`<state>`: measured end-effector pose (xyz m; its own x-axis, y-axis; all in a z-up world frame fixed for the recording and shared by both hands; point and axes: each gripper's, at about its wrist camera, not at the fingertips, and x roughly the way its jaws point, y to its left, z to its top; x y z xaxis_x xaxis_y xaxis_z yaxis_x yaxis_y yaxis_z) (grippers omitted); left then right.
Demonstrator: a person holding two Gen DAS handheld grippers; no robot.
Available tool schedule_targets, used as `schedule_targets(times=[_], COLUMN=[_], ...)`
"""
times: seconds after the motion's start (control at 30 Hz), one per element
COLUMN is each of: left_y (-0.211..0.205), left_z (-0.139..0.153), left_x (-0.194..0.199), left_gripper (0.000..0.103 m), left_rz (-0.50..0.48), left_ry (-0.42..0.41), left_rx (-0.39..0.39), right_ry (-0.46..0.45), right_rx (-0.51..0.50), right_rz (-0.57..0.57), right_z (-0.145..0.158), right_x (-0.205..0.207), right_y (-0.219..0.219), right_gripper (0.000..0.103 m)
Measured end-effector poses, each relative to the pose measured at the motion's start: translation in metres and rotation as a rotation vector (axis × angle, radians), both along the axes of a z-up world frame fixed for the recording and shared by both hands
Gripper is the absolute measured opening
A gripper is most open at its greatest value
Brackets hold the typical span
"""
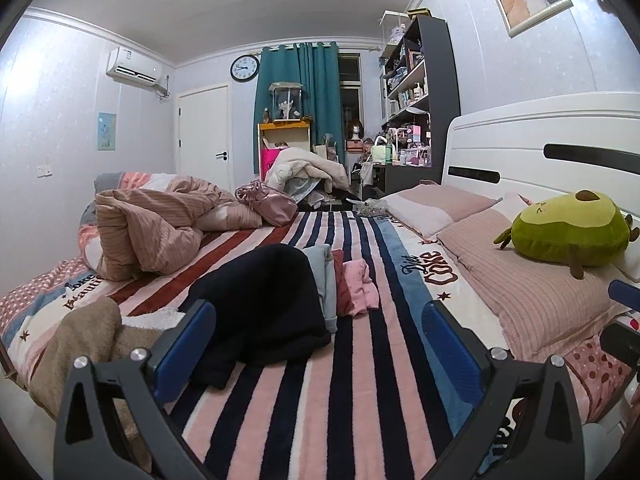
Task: Fold small clothes
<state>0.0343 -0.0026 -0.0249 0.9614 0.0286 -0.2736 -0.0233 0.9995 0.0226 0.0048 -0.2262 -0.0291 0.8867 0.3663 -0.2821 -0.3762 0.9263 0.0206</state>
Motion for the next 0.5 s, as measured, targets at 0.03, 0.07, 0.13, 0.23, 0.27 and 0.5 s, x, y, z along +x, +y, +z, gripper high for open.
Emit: schedule_targets(times=[0.03,0.07,0.13,0.23,0.27,0.5], left_y=[-0.0002,-0.0002,0.0005,-0.0005,0.0000,0.0001], left_z=[0.0000,-0.0001,0.0000,0.0000,-0.0002,-0.0025], left_x=[0.0004,0.0004,0.0005,0.0035,0.0043,0.0024], left_gripper=[0.102,0.102,0.102,0.102,0.102,0.102], left_rz=[0.000,0.001,0.002,0.008,0.010,0.031], left_ry=[0.000,0.000,-0.001,-0.001,-0.001,-0.011], left_rx=[-0.001,-0.001,-0.001,0.000,-0.001,0.012], right_ry=[0.000,0.001,0.002,0.003,0.004,0.004], right_rx=[0.002,0.003,0.005,0.006,0.006,0.008], right_rz=[-0.001,-0.003,-0.006,-0.008,-0.010,-0.010], right_z=[0.0003,0.0006,0.0011,0.0008,0.0008,0.0006], right_x=[0.0002,0.0006,0.0007,0.0006,0.0004,0.0005], right_y=[-0.0009,-0.0015,-0.0026,-0.0037,-0.0040,-0.0050], right_gripper=[0.103,0.103,0.103,0.103,0.103,0.103])
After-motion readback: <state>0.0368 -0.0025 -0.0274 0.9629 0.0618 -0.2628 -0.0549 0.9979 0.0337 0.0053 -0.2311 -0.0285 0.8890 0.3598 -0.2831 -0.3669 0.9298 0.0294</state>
